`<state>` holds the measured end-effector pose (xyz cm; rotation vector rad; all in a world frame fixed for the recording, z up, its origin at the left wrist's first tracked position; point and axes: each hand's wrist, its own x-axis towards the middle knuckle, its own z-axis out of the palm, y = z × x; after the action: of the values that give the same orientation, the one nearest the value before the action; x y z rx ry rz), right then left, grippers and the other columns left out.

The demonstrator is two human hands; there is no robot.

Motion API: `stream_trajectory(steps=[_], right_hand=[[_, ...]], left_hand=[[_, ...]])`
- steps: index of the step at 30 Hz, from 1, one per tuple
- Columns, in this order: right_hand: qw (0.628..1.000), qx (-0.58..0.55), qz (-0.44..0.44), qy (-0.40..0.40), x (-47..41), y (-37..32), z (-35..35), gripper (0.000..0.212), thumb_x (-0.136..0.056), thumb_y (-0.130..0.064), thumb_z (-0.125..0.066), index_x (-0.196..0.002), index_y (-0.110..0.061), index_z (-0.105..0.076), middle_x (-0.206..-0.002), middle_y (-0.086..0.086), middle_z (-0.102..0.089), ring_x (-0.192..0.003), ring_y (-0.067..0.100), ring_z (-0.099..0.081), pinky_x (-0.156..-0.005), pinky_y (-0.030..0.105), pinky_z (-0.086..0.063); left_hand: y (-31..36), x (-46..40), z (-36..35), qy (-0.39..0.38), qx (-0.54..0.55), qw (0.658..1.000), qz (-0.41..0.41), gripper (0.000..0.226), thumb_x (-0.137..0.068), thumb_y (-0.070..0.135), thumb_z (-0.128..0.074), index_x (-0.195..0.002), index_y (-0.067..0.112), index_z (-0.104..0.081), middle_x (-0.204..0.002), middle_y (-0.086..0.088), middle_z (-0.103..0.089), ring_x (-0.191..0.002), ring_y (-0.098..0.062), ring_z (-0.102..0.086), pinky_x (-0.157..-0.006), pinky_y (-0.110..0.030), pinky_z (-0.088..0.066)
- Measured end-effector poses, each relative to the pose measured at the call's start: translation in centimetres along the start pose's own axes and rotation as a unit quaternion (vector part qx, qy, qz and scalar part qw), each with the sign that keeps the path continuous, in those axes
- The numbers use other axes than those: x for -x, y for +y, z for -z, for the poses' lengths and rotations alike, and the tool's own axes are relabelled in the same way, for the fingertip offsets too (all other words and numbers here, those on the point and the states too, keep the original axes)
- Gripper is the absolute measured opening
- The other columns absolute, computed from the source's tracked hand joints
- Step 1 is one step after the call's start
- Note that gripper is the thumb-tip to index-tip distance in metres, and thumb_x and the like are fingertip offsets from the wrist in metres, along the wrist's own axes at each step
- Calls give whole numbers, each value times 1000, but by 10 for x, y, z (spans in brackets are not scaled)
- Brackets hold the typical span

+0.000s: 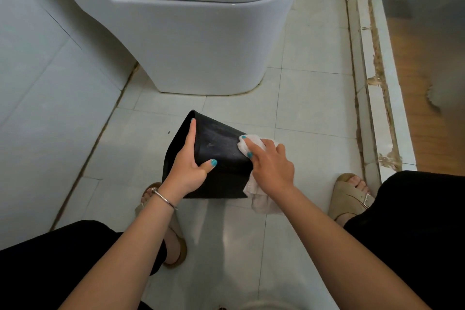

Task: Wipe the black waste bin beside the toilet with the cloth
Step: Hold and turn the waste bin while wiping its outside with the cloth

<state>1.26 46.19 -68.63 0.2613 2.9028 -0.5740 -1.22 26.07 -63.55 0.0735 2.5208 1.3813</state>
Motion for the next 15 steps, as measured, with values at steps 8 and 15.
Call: stream_trajectory(steps=[8, 15], right_hand=[[989, -40, -141, -16, 4, 25, -9, 43, -102, -31, -34, -137, -56, -30, -135, -3, -43, -110, 22, -39, -66, 34, -34], [998, -54, -13, 33, 13, -39, 11, 41, -100, -33, -37, -137, -52, -33, -140, -4, -37, -118, 23, -32, -69, 37, -41]], left_hand=[[5, -4, -4, -17, -2, 1000, -8, 102, -83, 8, -70, -148, 46, -1, -146, 21, -23, -137, -7, -24, -105, -24, -27], [6, 3, -14, 7, -22, 1000, -3, 106, -83, 6, -69, -149, 39, 7, -130, 19, -35, -92, 30, -40, -77, 5, -33]])
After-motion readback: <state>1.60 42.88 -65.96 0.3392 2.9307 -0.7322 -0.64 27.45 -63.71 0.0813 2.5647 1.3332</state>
